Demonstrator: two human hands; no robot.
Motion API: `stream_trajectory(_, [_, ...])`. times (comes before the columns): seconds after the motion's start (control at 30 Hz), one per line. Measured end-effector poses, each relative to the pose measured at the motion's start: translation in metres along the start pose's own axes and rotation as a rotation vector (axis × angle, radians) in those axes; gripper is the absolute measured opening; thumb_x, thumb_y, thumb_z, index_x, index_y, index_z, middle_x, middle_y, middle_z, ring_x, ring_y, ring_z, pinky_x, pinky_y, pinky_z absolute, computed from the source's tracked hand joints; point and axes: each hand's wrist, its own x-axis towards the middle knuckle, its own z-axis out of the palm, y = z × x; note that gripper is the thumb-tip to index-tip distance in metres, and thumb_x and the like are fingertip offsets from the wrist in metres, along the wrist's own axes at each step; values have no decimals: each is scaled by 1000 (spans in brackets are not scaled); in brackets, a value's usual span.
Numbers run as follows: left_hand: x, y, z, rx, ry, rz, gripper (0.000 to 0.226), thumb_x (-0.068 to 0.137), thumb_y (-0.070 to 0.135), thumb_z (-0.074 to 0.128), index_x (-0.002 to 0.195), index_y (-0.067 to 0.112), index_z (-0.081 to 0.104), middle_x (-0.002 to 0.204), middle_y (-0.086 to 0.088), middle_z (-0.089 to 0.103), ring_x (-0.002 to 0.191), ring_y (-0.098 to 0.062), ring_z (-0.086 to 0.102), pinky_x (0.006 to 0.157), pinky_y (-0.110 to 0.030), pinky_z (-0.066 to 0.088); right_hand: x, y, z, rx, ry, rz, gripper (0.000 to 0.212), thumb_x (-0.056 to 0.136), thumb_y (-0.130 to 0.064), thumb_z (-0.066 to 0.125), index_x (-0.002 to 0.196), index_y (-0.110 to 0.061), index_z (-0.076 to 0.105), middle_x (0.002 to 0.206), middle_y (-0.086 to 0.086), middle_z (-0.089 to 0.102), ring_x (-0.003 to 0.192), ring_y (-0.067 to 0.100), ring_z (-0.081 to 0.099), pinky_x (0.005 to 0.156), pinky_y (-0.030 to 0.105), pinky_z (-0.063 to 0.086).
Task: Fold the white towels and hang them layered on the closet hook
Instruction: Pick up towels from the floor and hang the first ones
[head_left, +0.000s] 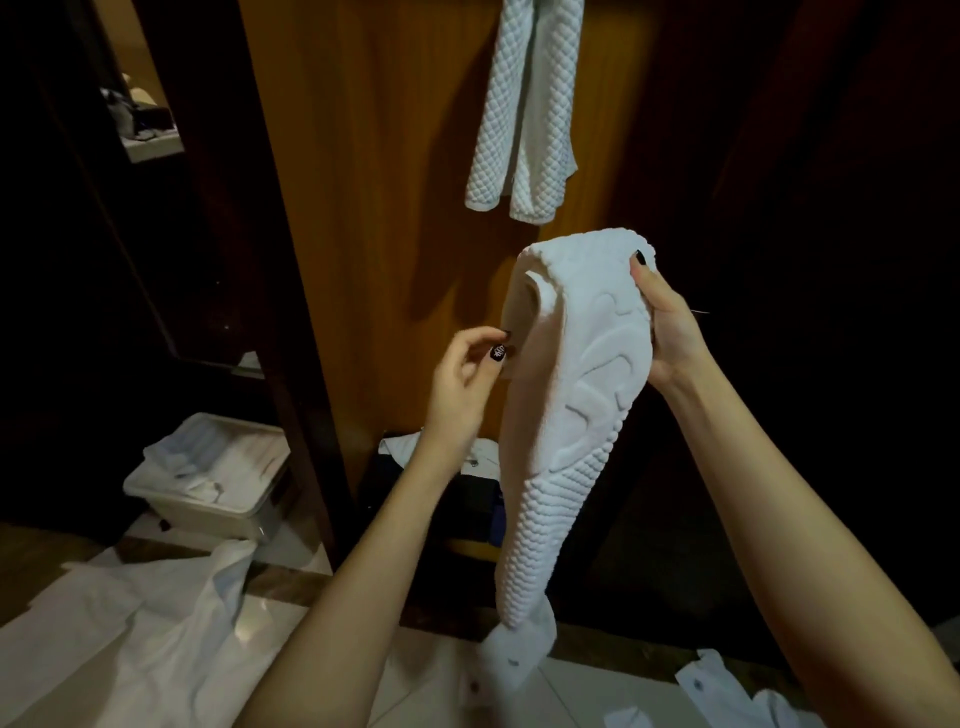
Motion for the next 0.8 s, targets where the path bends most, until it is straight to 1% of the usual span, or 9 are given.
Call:
stream_trajectory(0.1, [10, 6, -9, -2, -162, 14, 20, 93, 4, 61, 91, 23, 67, 87, 16, 69, 87, 1, 63, 78, -14, 50, 0, -1, 0, 19, 8, 19, 60, 90, -31, 57, 143, -5, 45, 117, 10, 68, 105, 24, 67, 85, 37, 57])
stream_trajectory(0.2, [11, 10, -1, 22, -201, 33, 24, 92, 5, 62, 99, 27, 67, 93, 20, 71, 93, 4, 64, 79, -12, 50, 0, -1, -4, 49, 50, 38, 66, 86, -34, 62, 144, -7, 46, 122, 12, 67, 108, 25, 66, 85, 37, 57])
stream_trajectory(0.27, [12, 11, 2, -67, -166, -33, 22, 92, 6, 63, 104, 24, 63, 90, 13, 70, 87, 1, 66, 74, -14, 51, 0, -2, -7, 62, 60, 53, 66, 85, -35, 62, 143, -8, 47, 126, 12, 65, 111, 26, 66, 84, 37, 57])
stream_trajectory(0.37, [13, 10, 2, 49, -220, -42, 3, 92, 13, 64, 92, 16, 65, 101, 5, 63, 87, 6, 60, 78, -11, 47, -4, -3, -10, 84, 54, 67, 62, 86, -36, 62, 141, -9, 50, 122, 11, 68, 109, 25, 67, 83, 36, 57])
stream_trajectory(0.43, [13, 14, 5, 140, -321, -38, 19, 95, 21, 60, 85, 6, 65, 110, -6, 56, 94, 2, 55, 80, -9, 43, -6, -5, -11, 109, 36, 79, 58, 87, -37, 61, 137, -8, 54, 120, 11, 69, 107, 25, 67, 84, 36, 57])
stream_trajectory(0.5, [11, 19, 8, 143, -412, -51, 38, 96, 28, 57, 85, -8, 60, 96, -20, 54, 87, -18, 52, 78, -26, 42, -7, -7, -10, 112, 20, 95, 53, 88, -39, 59, 131, -8, 58, 121, 12, 68, 109, 26, 67, 89, 37, 56])
stream_trajectory(0.57, [11, 25, 8, 121, -481, -51, 43, 94, 30, 59, 87, -13, 57, 83, -17, 52, 78, -20, 46, 73, -32, 36, -8, -7, -11, 113, 12, 119, 51, 89, -40, 57, 129, -9, 60, 125, 13, 66, 112, 27, 65, 95, 39, 54])
stream_trajectory(0.7, [11, 25, 10, 151, -416, 60, 7, 90, 9, 66, 86, 7, 62, 81, -5, 58, 77, -16, 54, 73, -35, 47, -13, -8, -15, 167, 14, 130, 45, 88, -40, 58, 120, -9, 68, 119, 12, 69, 108, 26, 67, 91, 38, 56])
stream_trajectory(0.8, [4, 19, 14, 376, -281, 252, 27, 92, 11, 64, 109, 24, 49, 94, 4, 57, 83, -11, 59, 70, -32, 57, -14, -10, -14, 190, 44, 110, 47, 87, -38, 59, 123, -9, 63, 118, 11, 69, 107, 25, 67, 89, 37, 56])
